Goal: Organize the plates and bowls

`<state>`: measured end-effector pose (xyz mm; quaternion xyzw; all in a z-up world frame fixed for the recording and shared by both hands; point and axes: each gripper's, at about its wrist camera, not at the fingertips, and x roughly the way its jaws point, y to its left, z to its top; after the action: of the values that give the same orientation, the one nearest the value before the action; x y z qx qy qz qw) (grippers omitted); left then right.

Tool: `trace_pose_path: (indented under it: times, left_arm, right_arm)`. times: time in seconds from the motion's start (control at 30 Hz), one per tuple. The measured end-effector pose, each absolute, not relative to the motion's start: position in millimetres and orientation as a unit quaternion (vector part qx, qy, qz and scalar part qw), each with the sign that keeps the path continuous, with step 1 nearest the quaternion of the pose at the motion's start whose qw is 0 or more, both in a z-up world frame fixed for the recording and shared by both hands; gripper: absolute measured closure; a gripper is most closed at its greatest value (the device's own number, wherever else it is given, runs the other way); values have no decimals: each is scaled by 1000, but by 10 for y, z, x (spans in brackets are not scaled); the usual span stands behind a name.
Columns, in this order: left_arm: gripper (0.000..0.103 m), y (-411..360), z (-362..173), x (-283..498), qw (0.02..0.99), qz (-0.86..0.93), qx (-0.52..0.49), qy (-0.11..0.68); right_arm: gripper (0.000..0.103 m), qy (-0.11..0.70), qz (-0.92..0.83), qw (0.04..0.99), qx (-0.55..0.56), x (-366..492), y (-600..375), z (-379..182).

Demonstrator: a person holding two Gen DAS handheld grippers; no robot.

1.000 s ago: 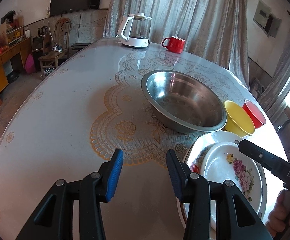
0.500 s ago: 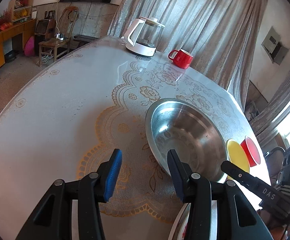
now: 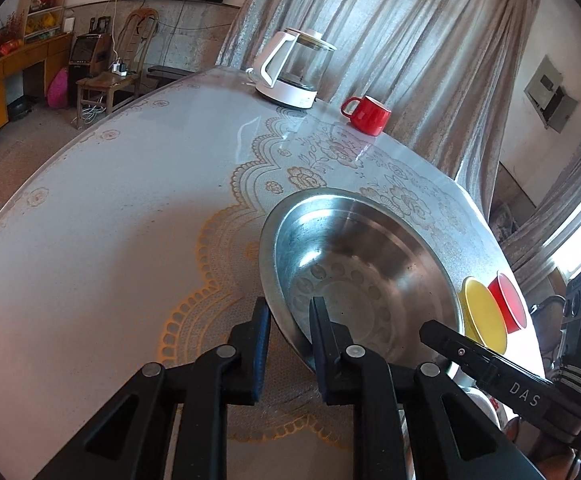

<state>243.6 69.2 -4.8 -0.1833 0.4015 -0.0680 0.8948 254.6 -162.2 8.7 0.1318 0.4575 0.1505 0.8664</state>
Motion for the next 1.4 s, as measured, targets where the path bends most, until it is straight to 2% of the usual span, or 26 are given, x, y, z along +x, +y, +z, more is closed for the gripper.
trace_pose_path:
  times: [0.57, 0.83, 0.93, 1.03, 1.13, 1.4]
  left_arm:
    - [77, 1396, 9, 1066, 901, 27, -209, 379]
    - [75, 1400, -7, 760, 901, 32, -201, 384]
    - [74, 1415, 39, 723, 904, 39, -197, 379]
    - [70, 1397, 123, 693, 914, 61, -166, 366]
    - [52, 1387, 201, 664, 921, 61, -150, 353]
    - [52, 1123, 476, 775, 942, 24, -118, 313]
  right_arm:
    - [78, 467, 267, 842, 36, 1980, -628, 168]
    - [78, 473, 290, 831, 9, 1659, -511, 127]
    - [74, 476, 292, 829, 8, 1603, -482, 147]
    - [73, 470, 290, 834, 7, 1567, -502, 158]
    - [71, 463, 286, 839, 25, 1553, -609, 189]
    - [71, 421, 256, 865, 92, 1522, -1139, 366]
